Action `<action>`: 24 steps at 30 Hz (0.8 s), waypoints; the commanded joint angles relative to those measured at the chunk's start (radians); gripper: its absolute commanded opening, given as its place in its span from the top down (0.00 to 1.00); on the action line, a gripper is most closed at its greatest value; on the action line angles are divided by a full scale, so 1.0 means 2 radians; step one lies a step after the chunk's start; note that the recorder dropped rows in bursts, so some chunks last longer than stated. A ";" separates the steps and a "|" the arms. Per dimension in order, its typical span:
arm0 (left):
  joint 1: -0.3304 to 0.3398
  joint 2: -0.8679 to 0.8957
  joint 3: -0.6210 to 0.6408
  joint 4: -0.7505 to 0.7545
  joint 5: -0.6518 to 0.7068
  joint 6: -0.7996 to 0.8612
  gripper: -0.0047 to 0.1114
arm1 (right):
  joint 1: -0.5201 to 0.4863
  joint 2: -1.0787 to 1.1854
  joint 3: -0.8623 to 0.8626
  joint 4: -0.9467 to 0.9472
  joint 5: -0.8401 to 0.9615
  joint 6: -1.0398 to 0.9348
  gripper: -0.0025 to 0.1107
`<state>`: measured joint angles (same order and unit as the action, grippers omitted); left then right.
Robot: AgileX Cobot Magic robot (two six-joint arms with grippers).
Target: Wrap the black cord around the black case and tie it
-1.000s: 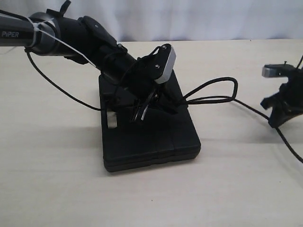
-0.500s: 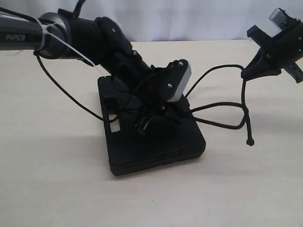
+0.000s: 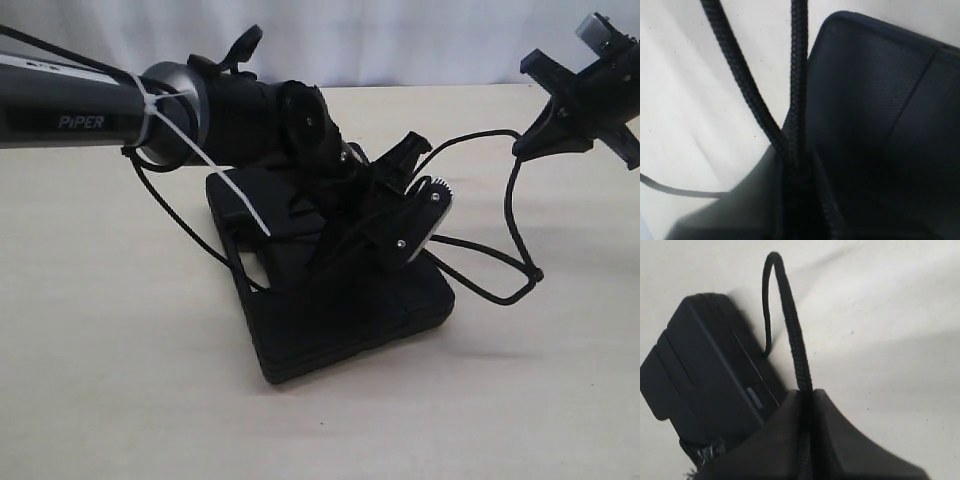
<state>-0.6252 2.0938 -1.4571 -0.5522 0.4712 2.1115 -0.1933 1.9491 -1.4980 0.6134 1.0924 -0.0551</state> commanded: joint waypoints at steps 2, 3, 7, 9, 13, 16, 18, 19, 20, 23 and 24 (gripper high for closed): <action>-0.014 -0.007 0.000 0.040 -0.022 0.016 0.96 | -0.003 0.015 -0.020 -0.002 -0.019 0.013 0.94; -0.016 -0.007 0.000 0.051 -0.023 0.016 0.96 | -0.003 0.023 -0.031 -0.002 -0.014 0.013 0.94; -0.016 -0.007 0.000 0.054 -0.047 0.016 0.96 | -0.003 0.052 -0.073 0.000 0.010 0.023 0.94; -0.016 -0.007 0.000 0.054 -0.065 0.016 0.96 | -0.002 0.060 -0.084 0.000 0.010 0.023 0.94; -0.016 -0.007 0.000 0.054 -0.093 0.016 0.96 | -0.002 0.074 -0.096 0.002 0.035 0.028 0.94; -0.016 -0.005 0.000 0.054 -0.118 0.016 0.96 | -0.002 0.076 -0.096 0.002 0.048 0.028 0.94; -0.016 -0.003 0.000 0.063 -0.128 0.016 0.96 | -0.002 0.076 -0.096 0.002 0.055 0.028 0.94; -0.016 0.001 0.000 0.066 -0.134 0.016 0.96 | -0.001 0.076 -0.096 0.002 0.057 0.028 0.94; -0.016 0.004 0.000 0.066 -0.142 0.016 0.96 | -0.001 0.076 -0.096 0.002 0.061 0.028 0.94; -0.016 0.013 0.000 0.066 -0.164 0.016 0.96 | -0.001 0.076 -0.096 0.001 0.064 0.025 0.94; -0.016 0.016 0.000 0.065 -0.172 0.016 0.96 | -0.001 0.076 -0.096 -0.002 0.064 0.023 0.94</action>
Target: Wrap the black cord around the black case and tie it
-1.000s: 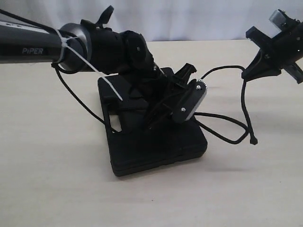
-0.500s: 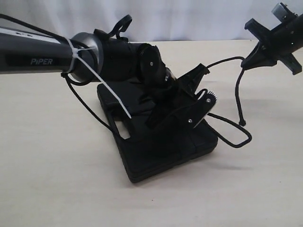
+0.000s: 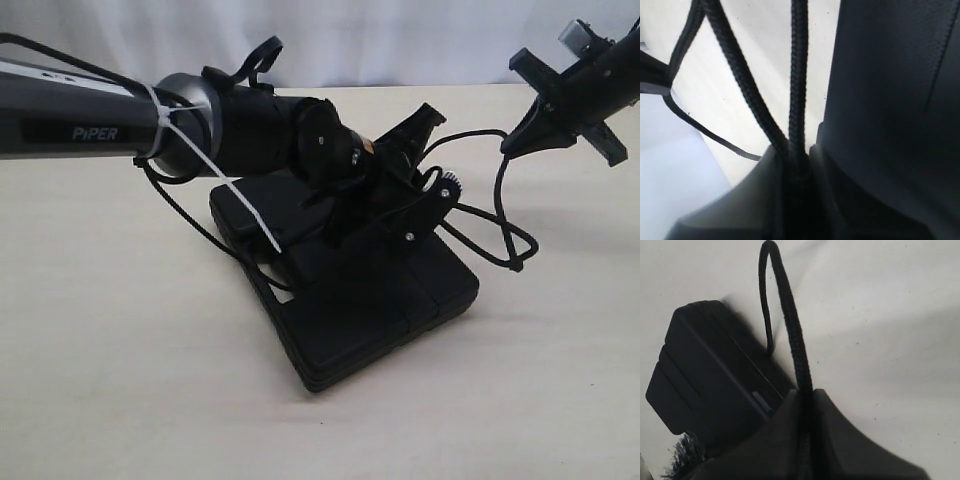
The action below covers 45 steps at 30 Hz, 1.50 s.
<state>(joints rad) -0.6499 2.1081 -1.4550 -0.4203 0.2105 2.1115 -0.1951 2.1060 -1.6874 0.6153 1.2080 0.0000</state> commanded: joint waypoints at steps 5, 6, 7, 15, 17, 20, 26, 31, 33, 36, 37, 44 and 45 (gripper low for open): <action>-0.003 0.014 -0.001 -0.005 -0.060 0.015 0.96 | 0.006 -0.003 0.000 -0.006 0.007 -0.060 0.94; -0.001 0.014 -0.001 -0.005 -0.060 0.015 0.96 | 0.010 -0.003 0.003 -0.007 0.007 -0.066 0.94; -0.001 0.014 -0.001 -0.005 -0.060 0.014 0.96 | 0.016 -0.005 0.008 -0.010 0.007 -0.072 0.94; 0.000 0.014 -0.001 -0.005 -0.058 -0.005 0.96 | 0.062 -0.007 0.025 -0.015 0.007 -0.129 0.94; 0.000 0.014 -0.001 -0.005 -0.059 -0.012 0.96 | 0.070 -0.012 0.025 -0.027 0.007 -0.145 0.94; 0.003 0.014 -0.001 -0.005 -0.058 -0.014 0.96 | 0.082 -0.027 0.025 -0.067 0.007 -0.152 0.94; 0.017 0.014 -0.001 -0.005 -0.058 -0.014 0.96 | 0.082 -0.060 0.051 -0.124 0.007 -0.164 0.90; 0.019 0.014 -0.001 -0.005 -0.060 -0.014 0.96 | 0.082 -0.060 0.072 -0.105 0.007 -0.177 0.82; 0.019 0.014 -0.001 -0.005 -0.060 -0.014 0.96 | 0.082 -0.060 0.074 -0.105 0.007 -0.177 0.79; 0.019 0.014 -0.001 -0.005 -0.059 -0.014 0.96 | 0.082 -0.060 0.074 -0.105 0.007 -0.167 0.72; 0.019 0.014 -0.001 -0.005 -0.058 -0.014 0.96 | 0.082 -0.060 0.074 -0.105 0.007 -0.160 0.69; 0.019 0.014 -0.001 -0.005 -0.057 -0.021 0.96 | 0.082 -0.067 0.067 -0.121 0.007 -0.137 0.53; 0.019 0.014 -0.001 -0.005 -0.057 -0.021 0.96 | 0.082 -0.073 0.067 -0.126 0.007 -0.134 0.53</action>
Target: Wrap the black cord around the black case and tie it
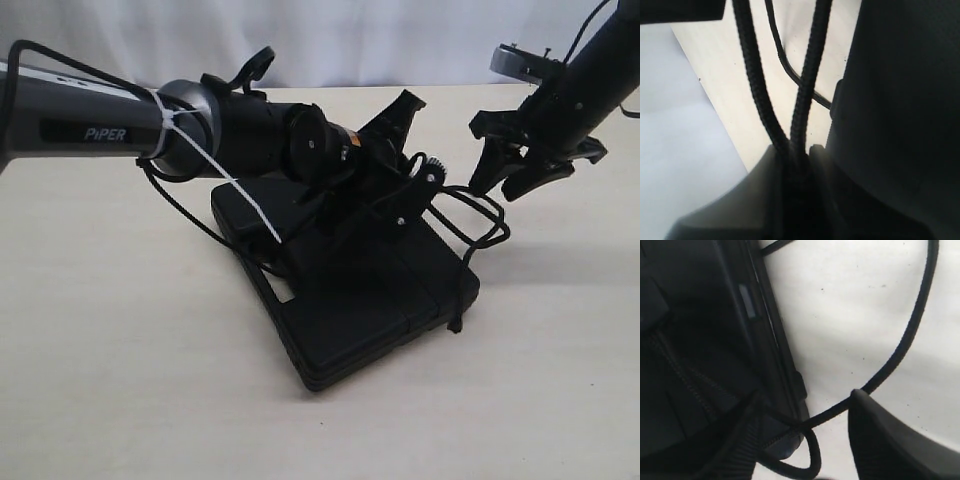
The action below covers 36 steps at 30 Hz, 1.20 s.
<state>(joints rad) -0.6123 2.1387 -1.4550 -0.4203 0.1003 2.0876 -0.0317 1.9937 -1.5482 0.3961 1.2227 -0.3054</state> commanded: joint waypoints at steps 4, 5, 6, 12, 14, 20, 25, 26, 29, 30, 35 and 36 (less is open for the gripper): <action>0.000 -0.001 -0.001 -0.005 -0.002 -0.009 0.96 | 0.000 -0.046 0.006 -0.030 -0.001 0.030 0.53; 0.000 -0.001 -0.001 -0.005 -0.002 -0.009 0.96 | 0.000 -0.056 0.013 -0.031 -0.001 0.031 0.54; 0.000 -0.001 -0.001 -0.005 -0.002 -0.009 0.96 | 0.000 -0.066 0.022 -0.031 -0.001 0.031 0.54; 0.000 -0.001 -0.001 -0.005 -0.002 -0.013 0.96 | 0.000 -0.127 0.129 -0.014 -0.001 0.065 0.55; 0.000 -0.001 -0.001 -0.005 -0.002 -0.013 0.96 | 0.000 -0.145 0.180 0.016 -0.001 0.061 0.55; 0.000 -0.001 -0.001 -0.005 -0.002 -0.013 0.96 | 0.000 -0.164 0.319 0.158 -0.090 -0.016 0.55; 0.000 -0.001 -0.001 -0.005 -0.002 -0.014 0.96 | 0.000 -0.154 0.322 0.182 -0.140 -0.028 0.55; 0.000 -0.001 -0.001 -0.005 -0.002 -0.014 0.96 | 0.000 -0.154 0.322 0.190 -0.146 -0.028 0.55; 0.000 -0.001 -0.001 -0.005 -0.002 -0.014 0.96 | 0.000 -0.146 0.322 0.193 -0.165 -0.028 0.63; 0.000 -0.001 -0.001 -0.005 -0.002 -0.014 0.96 | 0.000 -0.141 0.322 0.193 -0.166 -0.029 0.66; 0.000 -0.001 -0.001 -0.005 -0.003 -0.016 0.96 | 0.000 -0.119 0.322 0.229 -0.166 -0.063 0.76; 0.000 -0.001 -0.001 -0.005 -0.003 -0.023 0.96 | 0.000 -0.113 0.322 0.237 -0.166 -0.073 0.76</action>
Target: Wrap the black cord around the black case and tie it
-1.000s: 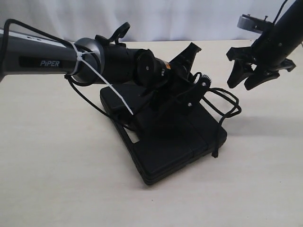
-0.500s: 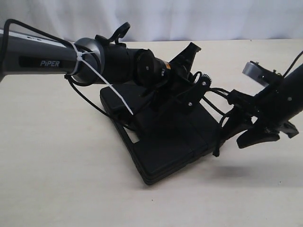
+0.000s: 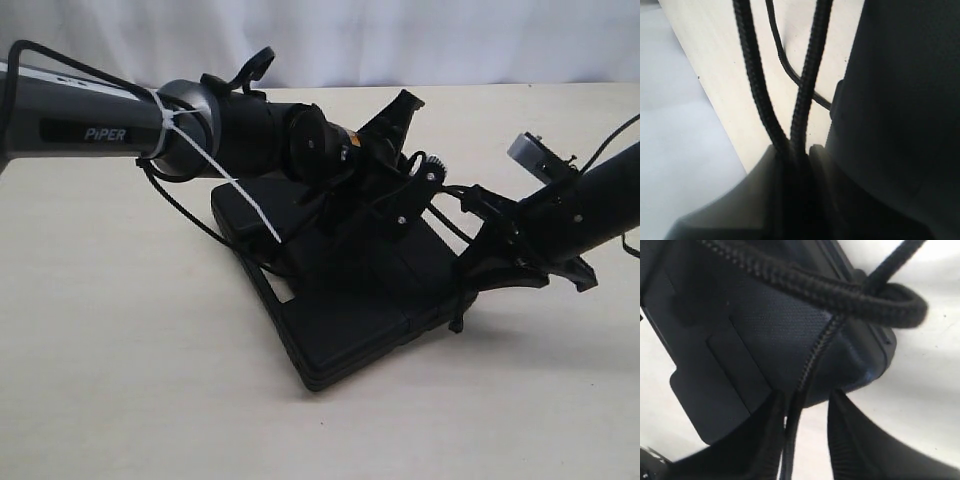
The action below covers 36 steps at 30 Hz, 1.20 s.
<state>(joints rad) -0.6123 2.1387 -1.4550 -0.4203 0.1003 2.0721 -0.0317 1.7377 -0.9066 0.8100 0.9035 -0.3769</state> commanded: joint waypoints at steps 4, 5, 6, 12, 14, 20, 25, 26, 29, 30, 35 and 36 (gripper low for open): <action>0.000 -0.001 -0.001 -0.005 -0.004 -0.044 0.96 | 0.000 0.027 0.001 0.050 -0.004 -0.068 0.79; 0.000 -0.001 -0.001 -0.005 -0.004 -0.044 0.96 | 0.000 0.028 0.001 0.056 -0.001 -0.083 0.83; 0.000 -0.001 -0.001 -0.005 -0.004 -0.044 0.96 | 0.000 0.028 0.001 0.065 0.003 -0.101 0.92; 0.000 -0.001 -0.001 -0.005 -0.004 -0.076 0.96 | 0.000 0.006 -0.006 0.115 0.083 -0.164 0.94; 0.000 -0.001 -0.001 -0.005 -0.004 -0.090 0.96 | 0.000 -0.009 -0.006 0.126 0.101 -0.175 0.94; 0.000 -0.001 -0.001 -0.005 0.003 -0.185 0.96 | -0.001 -0.048 -0.007 0.143 0.095 -0.183 0.94; 0.004 -0.003 -0.001 -0.005 0.050 -0.204 0.89 | -0.002 -0.084 -0.050 0.135 0.099 -0.186 0.94; 0.004 -0.006 -0.001 -0.005 0.064 -0.204 0.85 | -0.002 -0.091 -0.060 0.135 0.098 -0.186 0.94; 0.004 -0.013 -0.001 -0.005 0.096 -0.214 0.69 | -0.002 -0.106 -0.081 0.131 0.097 -0.186 0.94; 0.004 -0.016 -0.001 -0.005 0.105 -0.214 0.63 | -0.002 -0.110 -0.090 0.118 0.098 -0.186 0.94; 0.007 -0.035 -0.001 0.004 0.096 -0.288 0.43 | -0.002 -0.115 -0.117 0.043 0.086 -0.161 0.94; 0.010 -0.043 -0.001 0.013 0.096 -0.318 0.43 | -0.002 -0.115 -0.123 0.027 0.079 -0.157 0.94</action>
<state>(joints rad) -0.6009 2.0955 -1.4567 -0.4179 0.3047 1.5573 -0.0335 1.5136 -1.1255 0.9508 1.0868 -0.7153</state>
